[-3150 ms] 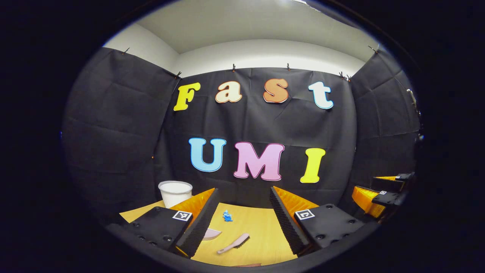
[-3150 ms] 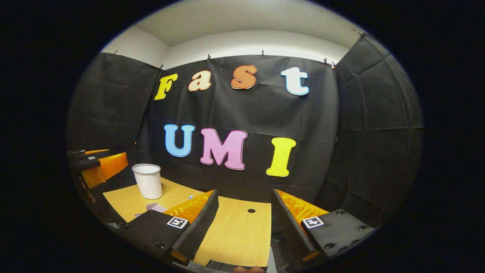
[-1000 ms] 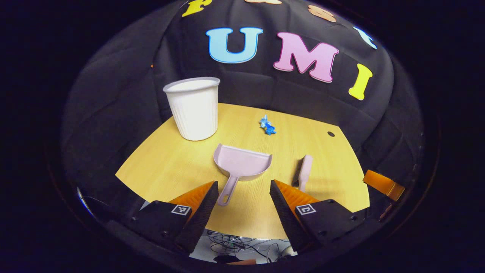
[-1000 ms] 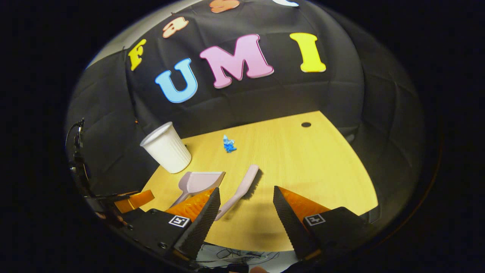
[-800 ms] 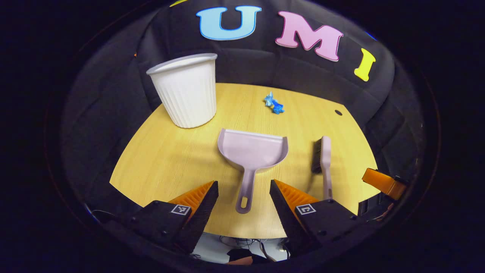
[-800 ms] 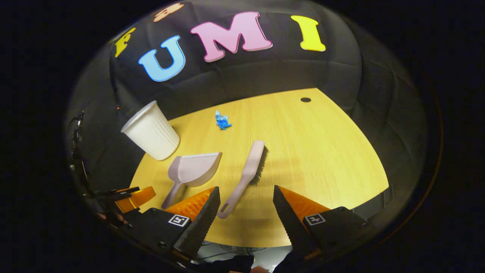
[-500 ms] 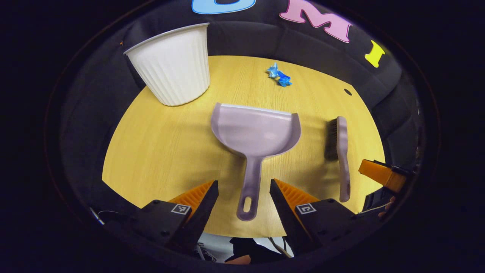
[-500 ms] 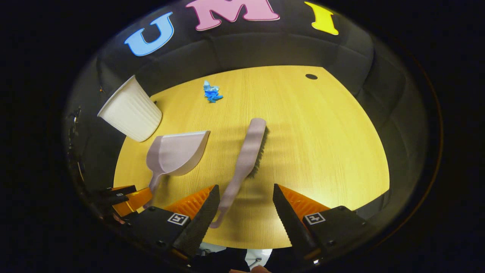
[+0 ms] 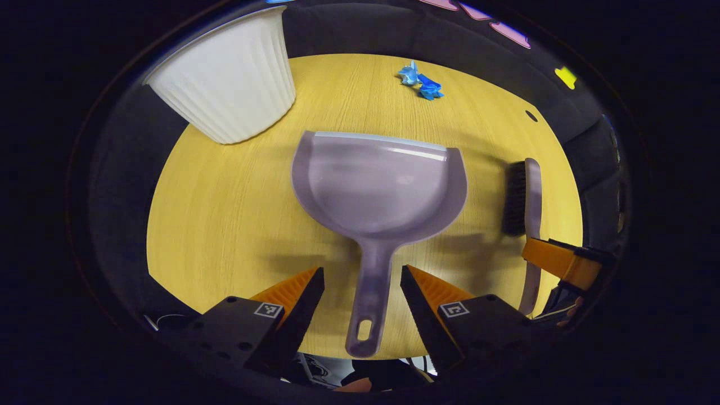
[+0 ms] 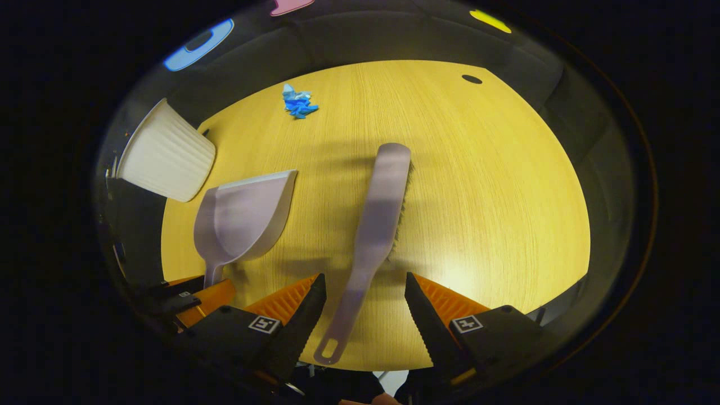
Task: Pick up the small broom and dustpan from the desktop, sweep the trash into the dustpan with the broom, and then empty the trash into the garbage bin.
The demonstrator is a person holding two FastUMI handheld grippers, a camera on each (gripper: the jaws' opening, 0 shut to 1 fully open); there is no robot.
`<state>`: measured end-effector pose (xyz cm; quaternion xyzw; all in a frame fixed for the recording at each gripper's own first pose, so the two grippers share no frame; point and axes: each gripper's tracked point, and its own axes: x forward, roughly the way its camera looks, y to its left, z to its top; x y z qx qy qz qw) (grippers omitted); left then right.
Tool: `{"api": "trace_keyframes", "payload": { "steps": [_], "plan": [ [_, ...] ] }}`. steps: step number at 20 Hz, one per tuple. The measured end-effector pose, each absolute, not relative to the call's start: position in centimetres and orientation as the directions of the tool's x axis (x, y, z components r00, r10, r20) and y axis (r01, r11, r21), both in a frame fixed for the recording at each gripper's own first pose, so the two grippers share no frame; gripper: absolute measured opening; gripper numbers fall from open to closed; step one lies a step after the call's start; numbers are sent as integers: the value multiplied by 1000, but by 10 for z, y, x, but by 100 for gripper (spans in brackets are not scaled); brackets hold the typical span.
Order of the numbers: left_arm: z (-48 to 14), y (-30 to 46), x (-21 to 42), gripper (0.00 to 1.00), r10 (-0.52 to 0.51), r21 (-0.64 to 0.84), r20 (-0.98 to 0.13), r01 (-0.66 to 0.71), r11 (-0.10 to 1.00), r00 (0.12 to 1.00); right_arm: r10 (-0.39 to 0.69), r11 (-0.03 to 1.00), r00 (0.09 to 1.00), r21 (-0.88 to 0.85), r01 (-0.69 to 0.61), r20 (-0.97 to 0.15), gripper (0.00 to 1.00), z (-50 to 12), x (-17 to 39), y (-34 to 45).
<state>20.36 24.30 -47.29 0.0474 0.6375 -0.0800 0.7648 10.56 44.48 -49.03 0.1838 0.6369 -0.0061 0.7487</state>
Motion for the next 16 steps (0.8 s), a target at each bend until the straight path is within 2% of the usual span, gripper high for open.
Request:
{"api": "trace_keyframes", "payload": {
  "steps": [7, 16],
  "plan": [
    [-483, 242, 216, 83, -22, 7, -992, 227, 974, 123, 218, 930, 84, 233, 284, -972, 95, -512, 105, 456],
    [-501, 242, 229, 83, 9, 28, -997, 231, 973, 81, 194, 927, 3, 184, 327, -981, 95, -537, 111, 458]
  ]
}}
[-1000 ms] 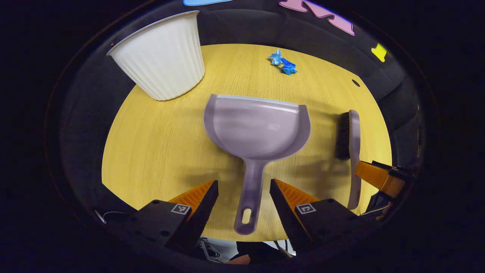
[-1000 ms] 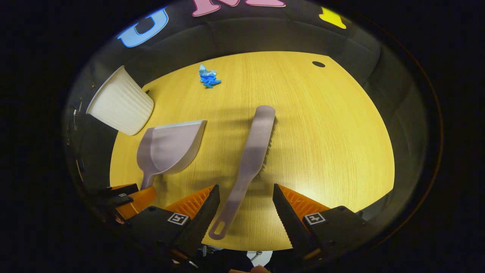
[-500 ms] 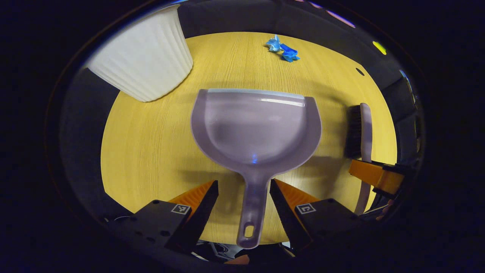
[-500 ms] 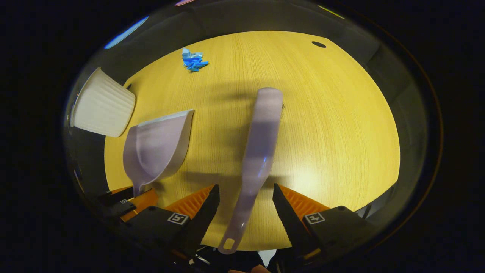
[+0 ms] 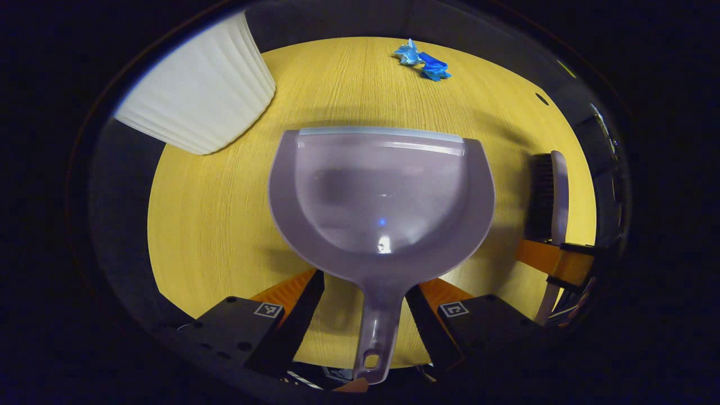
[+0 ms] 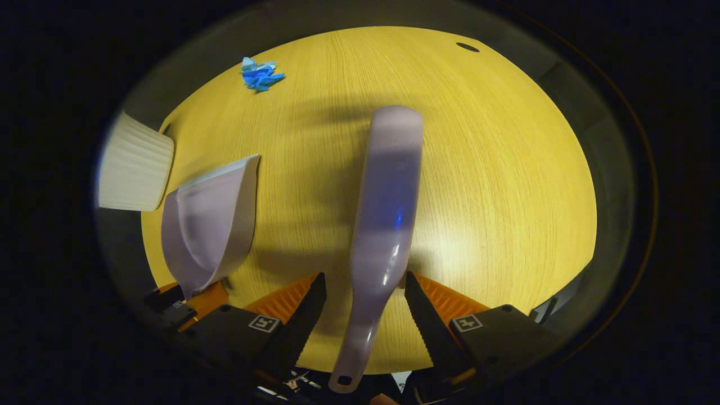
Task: Pick up the small broom and dustpan from the desktop, sweep the trash into the dustpan with the broom, and then empty the trash into the garbage bin.
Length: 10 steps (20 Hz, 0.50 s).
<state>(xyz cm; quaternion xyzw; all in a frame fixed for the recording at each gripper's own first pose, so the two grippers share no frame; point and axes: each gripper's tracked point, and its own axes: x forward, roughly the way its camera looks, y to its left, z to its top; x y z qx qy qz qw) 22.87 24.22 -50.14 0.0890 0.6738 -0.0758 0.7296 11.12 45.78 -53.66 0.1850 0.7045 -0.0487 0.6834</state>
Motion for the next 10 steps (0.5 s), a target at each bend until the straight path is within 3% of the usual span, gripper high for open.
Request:
{"api": "trace_keyframes", "payload": {
  "steps": [1, 2, 4, 5, 6, 7, 8, 9, 10],
  "plan": [
    [-504, 241, 232, 84, 7, 25, -997, 228, 973, 83, 191, 927, 6, 182, 328, -982, 88, -538, 114, 457],
    [-506, 241, 230, 84, 8, 25, -997, 226, 974, 73, 191, 928, 3, 182, 326, -982, 94, -539, 115, 458],
    [-509, 241, 231, 83, 7, 21, -998, 216, 976, 64, 179, 932, -5, 168, 320, -984, 92, -542, 115, 457],
    [-511, 241, 232, 83, 9, 21, -998, 212, 977, 57, 166, 936, -9, 155, 315, -986, 88, -545, 115, 454],
    [-511, 240, 232, 83, 8, 20, -998, 211, 977, 56, 158, 937, -11, 146, 318, -987, 75, -545, 116, 453],
    [-511, 239, 232, 83, 4, 15, -999, 214, 977, 52, 160, 935, -5, 150, 321, -987, 70, -546, 118, 454],
    [-509, 238, 232, 82, 2, 13, -999, 218, 976, 49, 157, 936, -7, 146, 319, -988, 68, -546, 119, 454],
    [-509, 236, 233, 80, 2, 13, -999, 223, 975, 47, 156, 937, -7, 146, 319, -988, 77, -545, 120, 453],
    [-510, 235, 232, 77, -1, 9, -999, 229, 973, 45, 157, 937, -9, 146, 318, -988, 66, -546, 120, 453]
  ]
}}
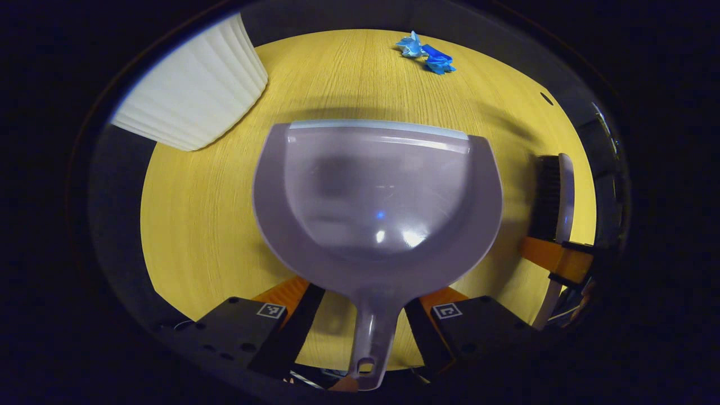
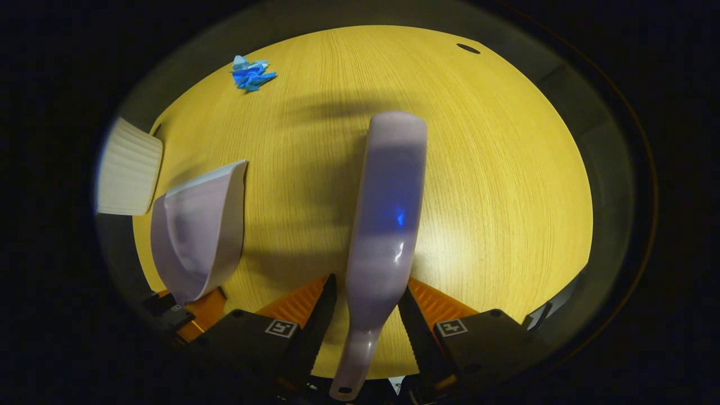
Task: Pick up the small broom and dustpan from the desktop, sweep the trash into the dustpan with the broom, and then empty the trash into the garbage bin.
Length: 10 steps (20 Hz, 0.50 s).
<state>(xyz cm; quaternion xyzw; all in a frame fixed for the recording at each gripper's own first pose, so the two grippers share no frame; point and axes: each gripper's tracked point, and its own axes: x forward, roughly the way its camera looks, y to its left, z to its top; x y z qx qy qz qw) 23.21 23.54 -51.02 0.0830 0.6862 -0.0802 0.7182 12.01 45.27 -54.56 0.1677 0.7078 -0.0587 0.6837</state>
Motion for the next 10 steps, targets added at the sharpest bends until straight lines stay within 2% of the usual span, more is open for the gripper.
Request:
{"api": "trace_keyframes", "payload": {
  "steps": [4, 5, 6, 7, 8, 10],
  "plan": [
    [-510, 232, 232, 68, 0, 10, -999, 231, 973, 46, 149, 940, -4, 140, 312, -989, 58, -546, 120, 450],
    [-511, 230, 232, 67, -11, 0, -999, 233, 972, 46, 145, 941, -2, 137, 310, -989, 48, -549, 119, 449],
    [-511, 229, 231, 65, -12, -1, -999, 232, 973, 46, 145, 939, -5, 136, 315, -989, 53, -546, 118, 449],
    [-511, 228, 231, 59, -13, -3, -999, 234, 972, 44, 150, 940, -9, 140, 312, -989, 46, -546, 117, 449],
    [-511, 227, 231, 59, -15, -4, -999, 238, 971, 46, 151, 940, -6, 142, 309, -988, 44, -546, 116, 449],
    [-507, 225, 231, 50, -21, -10, -999, 237, 972, 46, 153, 940, 3, 146, 307, -988, 37, -545, 118, 449]
  ]
}}
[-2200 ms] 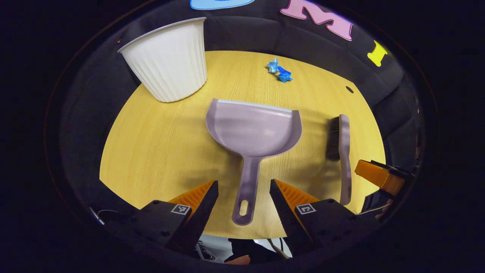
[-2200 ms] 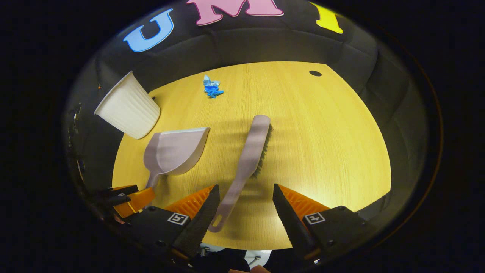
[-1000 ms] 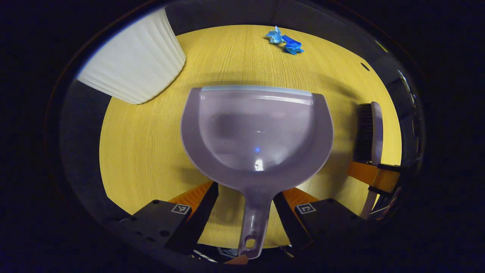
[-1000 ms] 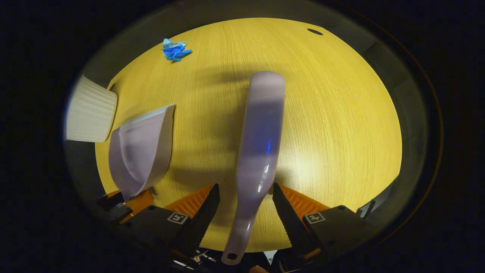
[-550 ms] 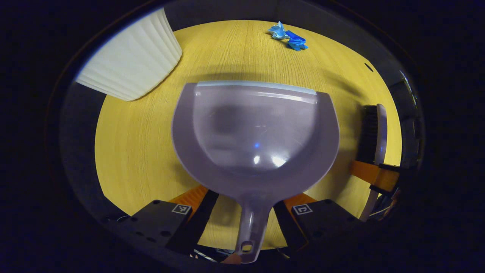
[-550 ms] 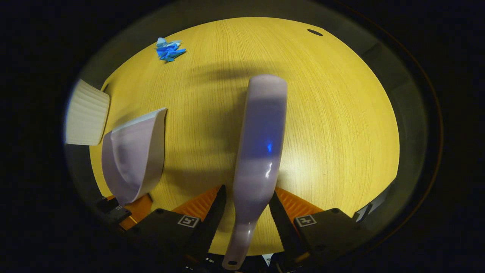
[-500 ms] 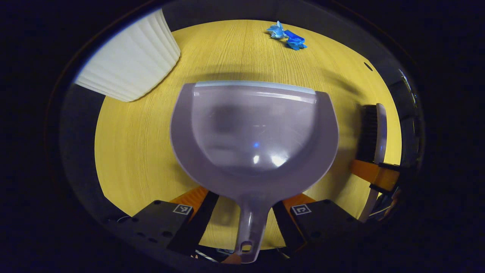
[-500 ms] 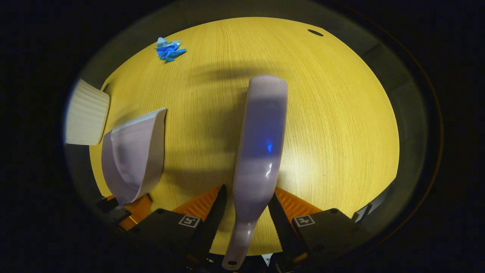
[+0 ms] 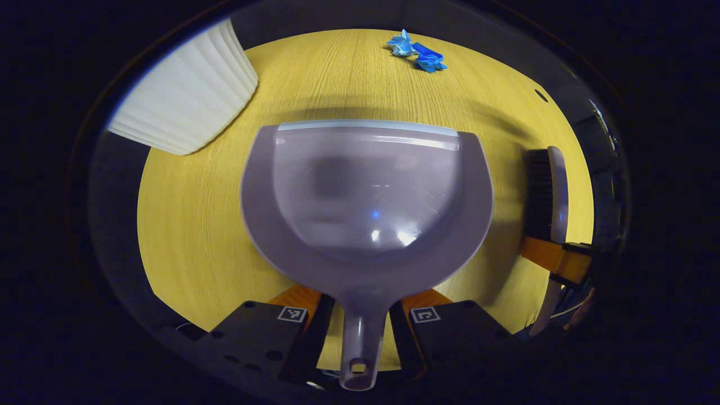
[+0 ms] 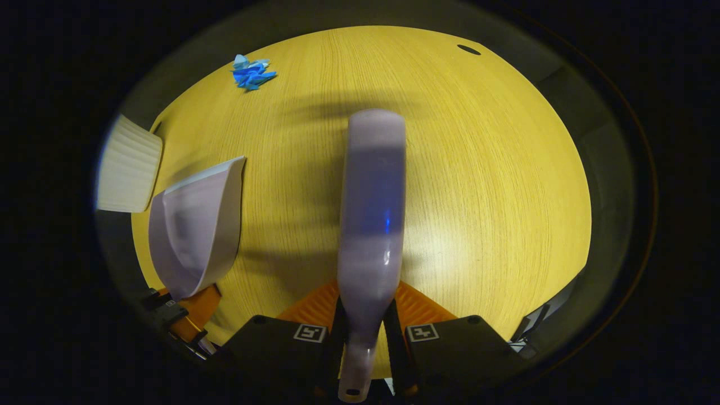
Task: Pick up the small broom and dustpan from the desktop, sweep the trash into the dustpan with the broom, and then empty the trash into the garbage bin.
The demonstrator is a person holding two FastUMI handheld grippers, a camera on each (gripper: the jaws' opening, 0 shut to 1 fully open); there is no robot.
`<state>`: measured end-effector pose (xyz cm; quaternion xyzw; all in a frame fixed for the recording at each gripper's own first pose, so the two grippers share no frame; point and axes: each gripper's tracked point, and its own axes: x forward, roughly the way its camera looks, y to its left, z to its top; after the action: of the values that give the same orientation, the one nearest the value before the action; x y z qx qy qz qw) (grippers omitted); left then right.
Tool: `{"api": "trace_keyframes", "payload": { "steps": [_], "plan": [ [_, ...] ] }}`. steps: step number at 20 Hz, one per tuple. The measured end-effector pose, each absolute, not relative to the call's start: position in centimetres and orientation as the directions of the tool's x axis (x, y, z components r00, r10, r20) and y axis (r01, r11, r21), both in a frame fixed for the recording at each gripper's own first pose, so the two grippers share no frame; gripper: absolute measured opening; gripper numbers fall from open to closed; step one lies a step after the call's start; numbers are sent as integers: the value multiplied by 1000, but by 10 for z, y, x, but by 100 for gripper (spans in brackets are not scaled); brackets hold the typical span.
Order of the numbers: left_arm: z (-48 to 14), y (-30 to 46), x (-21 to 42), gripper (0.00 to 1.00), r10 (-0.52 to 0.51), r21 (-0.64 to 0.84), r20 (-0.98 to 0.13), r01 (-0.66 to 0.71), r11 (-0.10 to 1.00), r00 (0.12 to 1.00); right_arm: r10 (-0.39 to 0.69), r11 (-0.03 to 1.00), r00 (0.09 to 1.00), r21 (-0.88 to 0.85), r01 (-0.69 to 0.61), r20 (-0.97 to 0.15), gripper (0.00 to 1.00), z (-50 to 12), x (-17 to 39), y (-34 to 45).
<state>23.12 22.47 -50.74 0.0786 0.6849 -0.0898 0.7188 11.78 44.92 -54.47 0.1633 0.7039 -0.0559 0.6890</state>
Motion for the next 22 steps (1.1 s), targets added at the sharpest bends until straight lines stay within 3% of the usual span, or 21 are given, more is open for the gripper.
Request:
{"api": "trace_keyframes", "payload": {
  "steps": [1, 2, 3, 4, 5, 6, 7, 17, 22],
  "plan": [
    [-510, 227, 230, 46, -19, -6, -998, 237, 972, 52, 156, 941, 8, 151, 303, -988, 35, -544, 118, 449],
    [-511, 226, 230, 39, -19, -6, -998, 244, 970, 54, 158, 943, 8, 153, 296, -987, 39, -544, 117, 449],
    [-512, 224, 231, 37, -21, -7, -998, 248, 969, 53, 160, 944, 13, 157, 290, -987, 29, -545, 118, 449],
    [-513, 222, 231, 34, -23, -9, -998, 253, 967, 52, 159, 946, 15, 157, 285, -987, 28, -545, 118, 448],
    [-514, 222, 233, 31, -26, -11, -998, 255, 967, 56, 162, 946, 18, 161, 282, -987, 18, -546, 119, 449],
    [-514, 222, 233, 32, -28, -12, -998, 258, 966, 61, 176, 944, 20, 174, 279, -984, 18, -545, 120, 451],
    [-512, 223, 233, 33, -28, -12, -998, 258, 966, 58, 183, 946, 22, 182, 269, -983, 25, -544, 120, 452],
    [-505, 230, 229, 27, -52, -31, -996, 265, 964, 74, 213, 951, 94, 228, 210, -973, 20, -540, 135, 445],
    [-489, 231, 245, 29, -66, -35, -992, 265, 964, 109, 200, 959, 199, 233, 159, -960, 19, -530, 208, 416]
  ]
}}
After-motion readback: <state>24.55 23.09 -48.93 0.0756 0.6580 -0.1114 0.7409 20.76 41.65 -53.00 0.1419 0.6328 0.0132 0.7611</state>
